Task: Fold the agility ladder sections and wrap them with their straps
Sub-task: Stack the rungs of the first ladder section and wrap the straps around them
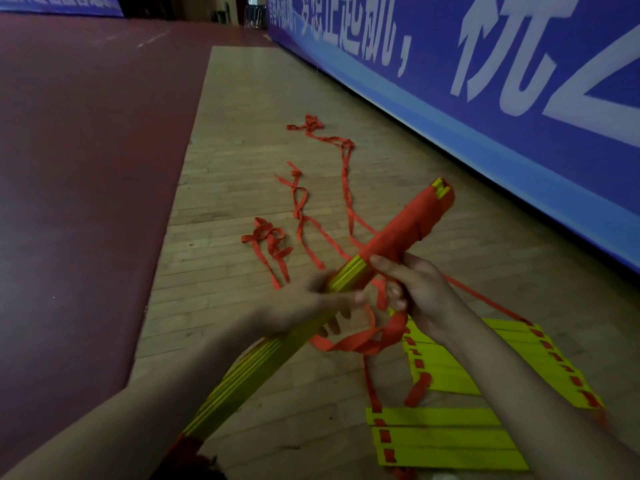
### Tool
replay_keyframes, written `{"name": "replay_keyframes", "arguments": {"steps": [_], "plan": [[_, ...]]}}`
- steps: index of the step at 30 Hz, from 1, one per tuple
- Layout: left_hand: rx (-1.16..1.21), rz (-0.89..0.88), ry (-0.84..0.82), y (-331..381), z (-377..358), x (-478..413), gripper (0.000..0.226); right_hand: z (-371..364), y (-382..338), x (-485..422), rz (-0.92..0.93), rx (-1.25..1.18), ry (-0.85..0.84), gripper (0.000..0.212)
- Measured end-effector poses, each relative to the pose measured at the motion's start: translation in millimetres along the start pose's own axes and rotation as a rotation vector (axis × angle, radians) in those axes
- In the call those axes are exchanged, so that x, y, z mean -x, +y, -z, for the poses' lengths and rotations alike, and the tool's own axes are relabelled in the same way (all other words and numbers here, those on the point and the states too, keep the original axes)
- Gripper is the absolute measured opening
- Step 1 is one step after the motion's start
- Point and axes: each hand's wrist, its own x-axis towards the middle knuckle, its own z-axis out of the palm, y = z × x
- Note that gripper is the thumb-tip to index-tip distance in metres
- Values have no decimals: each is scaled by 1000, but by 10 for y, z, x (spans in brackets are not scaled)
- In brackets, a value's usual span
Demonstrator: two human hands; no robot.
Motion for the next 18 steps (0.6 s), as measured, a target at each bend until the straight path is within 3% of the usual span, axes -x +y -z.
{"name": "replay_keyframes", "arguments": {"steps": [8,11,18], "plan": [[-383,-119,257,-98,-38,-32,41,1,37,-27,-45,56,36,12],[-409,-98,324,-106,11,-30,24,13,7,5,-107,14,-55,4],[34,-22,278,-188,121,-116,28,31,36,68,-153,149,-140,8]]}}
